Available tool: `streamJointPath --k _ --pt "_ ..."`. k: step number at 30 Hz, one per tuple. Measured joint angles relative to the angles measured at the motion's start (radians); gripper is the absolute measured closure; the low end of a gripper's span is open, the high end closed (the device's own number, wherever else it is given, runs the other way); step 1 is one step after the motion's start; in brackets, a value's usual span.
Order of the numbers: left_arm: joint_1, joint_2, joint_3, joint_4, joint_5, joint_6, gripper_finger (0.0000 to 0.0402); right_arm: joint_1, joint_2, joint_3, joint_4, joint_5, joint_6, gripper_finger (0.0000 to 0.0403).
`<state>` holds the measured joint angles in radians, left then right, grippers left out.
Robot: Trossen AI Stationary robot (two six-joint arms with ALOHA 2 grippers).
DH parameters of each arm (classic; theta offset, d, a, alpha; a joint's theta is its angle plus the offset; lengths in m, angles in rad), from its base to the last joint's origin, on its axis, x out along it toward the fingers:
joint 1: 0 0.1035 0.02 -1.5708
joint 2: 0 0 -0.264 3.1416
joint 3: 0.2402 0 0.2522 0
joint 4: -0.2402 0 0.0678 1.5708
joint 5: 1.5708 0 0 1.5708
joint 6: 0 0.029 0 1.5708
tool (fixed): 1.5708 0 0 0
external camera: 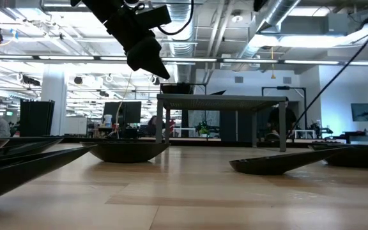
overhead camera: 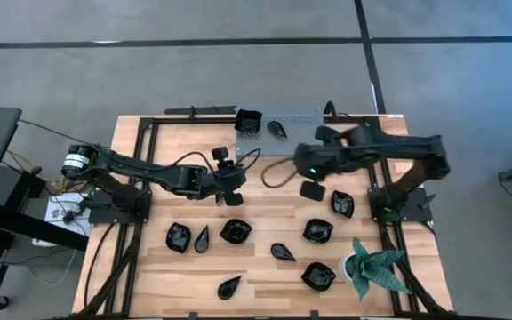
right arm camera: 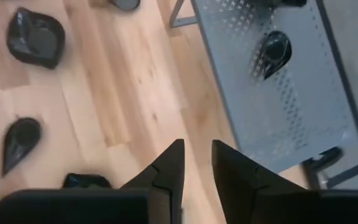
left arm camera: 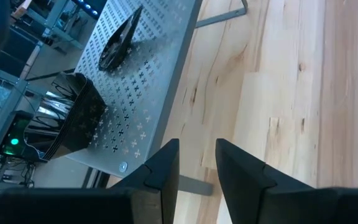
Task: Pick & Place Mini shaped plates
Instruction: Stack the drop-shaped plate on top of the drop-shaped plate on the shelf
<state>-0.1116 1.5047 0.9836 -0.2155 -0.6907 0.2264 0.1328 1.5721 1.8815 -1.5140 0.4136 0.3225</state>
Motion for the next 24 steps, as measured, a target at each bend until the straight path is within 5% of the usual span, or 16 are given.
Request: streamJointPath --k 7,14,24 --pt "0.000 0.000 0.000 -0.110 0.044 -0.091 0.0296 0.095 -0.173 -0.366 0.216 -0.001 0.152 0.0327" --pt "0.000 -0.033 0.000 -0.164 0.283 -0.159 0.0296 0.150 -0.285 -0.665 0.484 -0.040 0.175 0.0327" --pt "0.025 -0.410 -0.086 -0.244 0.337 -0.209 0.0296 0.136 -0.438 -0.905 0.770 -0.028 0.139 0.0327"
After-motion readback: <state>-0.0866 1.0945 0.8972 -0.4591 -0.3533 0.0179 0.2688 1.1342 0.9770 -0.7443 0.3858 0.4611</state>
